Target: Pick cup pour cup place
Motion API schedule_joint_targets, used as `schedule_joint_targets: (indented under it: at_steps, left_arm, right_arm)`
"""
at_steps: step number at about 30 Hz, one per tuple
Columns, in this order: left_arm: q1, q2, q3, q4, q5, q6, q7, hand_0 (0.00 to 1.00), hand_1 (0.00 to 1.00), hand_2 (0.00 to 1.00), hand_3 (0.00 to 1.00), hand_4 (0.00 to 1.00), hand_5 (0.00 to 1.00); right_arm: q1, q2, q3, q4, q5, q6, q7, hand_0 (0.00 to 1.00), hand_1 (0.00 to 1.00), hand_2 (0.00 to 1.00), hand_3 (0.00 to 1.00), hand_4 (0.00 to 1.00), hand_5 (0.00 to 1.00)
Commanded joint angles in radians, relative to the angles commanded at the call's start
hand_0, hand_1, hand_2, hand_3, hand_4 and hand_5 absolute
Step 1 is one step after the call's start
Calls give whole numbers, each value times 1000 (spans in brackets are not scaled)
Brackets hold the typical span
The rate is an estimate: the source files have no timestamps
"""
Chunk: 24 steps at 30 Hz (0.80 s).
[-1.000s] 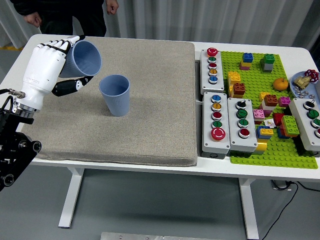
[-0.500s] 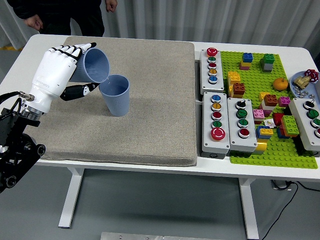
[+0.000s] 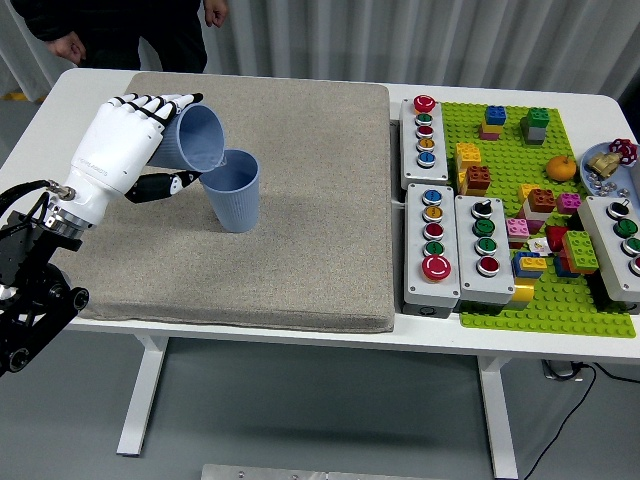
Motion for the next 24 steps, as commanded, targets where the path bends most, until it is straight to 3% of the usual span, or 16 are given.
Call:
schedule_joint_targets:
  at_steps: [24]
  left_arm:
    - [-51, 44, 72, 14, 47, 0, 40, 437, 553, 762, 816, 582, 31]
  right_arm:
    - [3, -2, 0, 0, 6, -3, 1, 742, 703, 720, 639, 233, 385]
